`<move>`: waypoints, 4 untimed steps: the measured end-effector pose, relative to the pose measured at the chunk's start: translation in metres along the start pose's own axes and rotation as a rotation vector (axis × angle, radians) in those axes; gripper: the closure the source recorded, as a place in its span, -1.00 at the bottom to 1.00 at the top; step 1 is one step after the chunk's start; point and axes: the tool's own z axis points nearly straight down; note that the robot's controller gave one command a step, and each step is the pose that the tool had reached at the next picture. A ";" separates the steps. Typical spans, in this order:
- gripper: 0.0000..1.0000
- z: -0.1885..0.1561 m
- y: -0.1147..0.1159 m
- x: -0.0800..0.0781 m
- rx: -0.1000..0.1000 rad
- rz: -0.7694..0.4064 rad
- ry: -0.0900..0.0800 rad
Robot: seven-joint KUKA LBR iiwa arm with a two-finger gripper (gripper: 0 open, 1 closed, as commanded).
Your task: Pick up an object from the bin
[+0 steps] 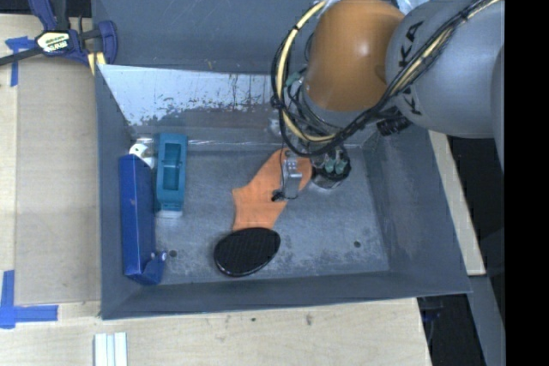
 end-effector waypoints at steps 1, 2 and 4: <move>-1.00 -0.005 0.000 -0.001 -0.001 0.001 -0.008; -1.00 0.013 -0.009 -0.014 0.001 -0.305 -0.012; -1.00 0.026 -0.017 -0.026 0.002 -0.658 -0.013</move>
Offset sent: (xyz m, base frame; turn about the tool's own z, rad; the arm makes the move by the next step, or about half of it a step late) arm 0.0225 -0.0176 -0.0302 -0.5361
